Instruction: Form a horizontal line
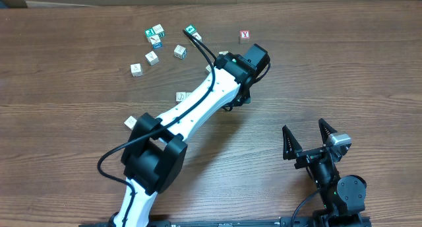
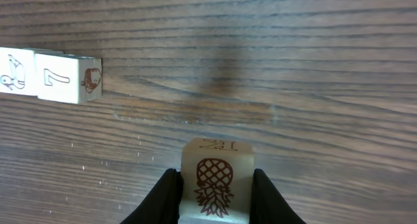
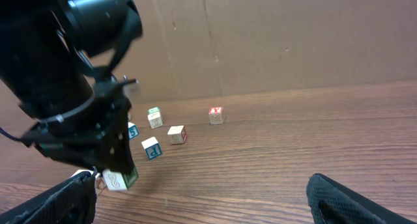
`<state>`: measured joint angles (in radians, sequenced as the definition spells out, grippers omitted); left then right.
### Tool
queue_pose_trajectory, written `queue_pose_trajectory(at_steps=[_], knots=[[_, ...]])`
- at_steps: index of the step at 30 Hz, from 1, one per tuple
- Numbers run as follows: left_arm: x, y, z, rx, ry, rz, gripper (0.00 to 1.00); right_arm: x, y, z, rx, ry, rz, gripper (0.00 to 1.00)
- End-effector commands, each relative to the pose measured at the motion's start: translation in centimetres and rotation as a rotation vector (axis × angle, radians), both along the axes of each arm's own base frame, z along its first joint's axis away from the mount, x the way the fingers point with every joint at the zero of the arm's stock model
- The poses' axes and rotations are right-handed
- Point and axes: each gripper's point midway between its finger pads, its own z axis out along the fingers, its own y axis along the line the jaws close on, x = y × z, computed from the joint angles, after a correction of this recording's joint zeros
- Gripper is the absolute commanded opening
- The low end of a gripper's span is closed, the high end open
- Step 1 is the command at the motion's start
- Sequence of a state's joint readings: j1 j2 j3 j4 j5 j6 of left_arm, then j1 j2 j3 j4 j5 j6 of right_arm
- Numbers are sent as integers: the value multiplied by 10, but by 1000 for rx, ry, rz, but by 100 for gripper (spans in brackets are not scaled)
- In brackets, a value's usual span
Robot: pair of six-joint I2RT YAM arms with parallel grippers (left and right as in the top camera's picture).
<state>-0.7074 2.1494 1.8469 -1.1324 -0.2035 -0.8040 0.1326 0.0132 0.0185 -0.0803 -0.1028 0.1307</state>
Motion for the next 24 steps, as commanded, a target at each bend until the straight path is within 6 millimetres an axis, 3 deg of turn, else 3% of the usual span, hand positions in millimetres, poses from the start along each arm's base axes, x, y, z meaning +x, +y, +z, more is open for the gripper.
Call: queue_pose_trajectory(at_steps=[1, 12, 24], knots=[[0, 9, -24, 96, 12, -23, 4, 1, -2, -3, 2, 2, -11, 100], [8, 26, -44, 209, -6, -15, 4, 1, -2, -3, 2, 2, -11, 100], [12, 29, -47, 221, -16, -8, 6, 1, -2, -3, 2, 2, -11, 100]])
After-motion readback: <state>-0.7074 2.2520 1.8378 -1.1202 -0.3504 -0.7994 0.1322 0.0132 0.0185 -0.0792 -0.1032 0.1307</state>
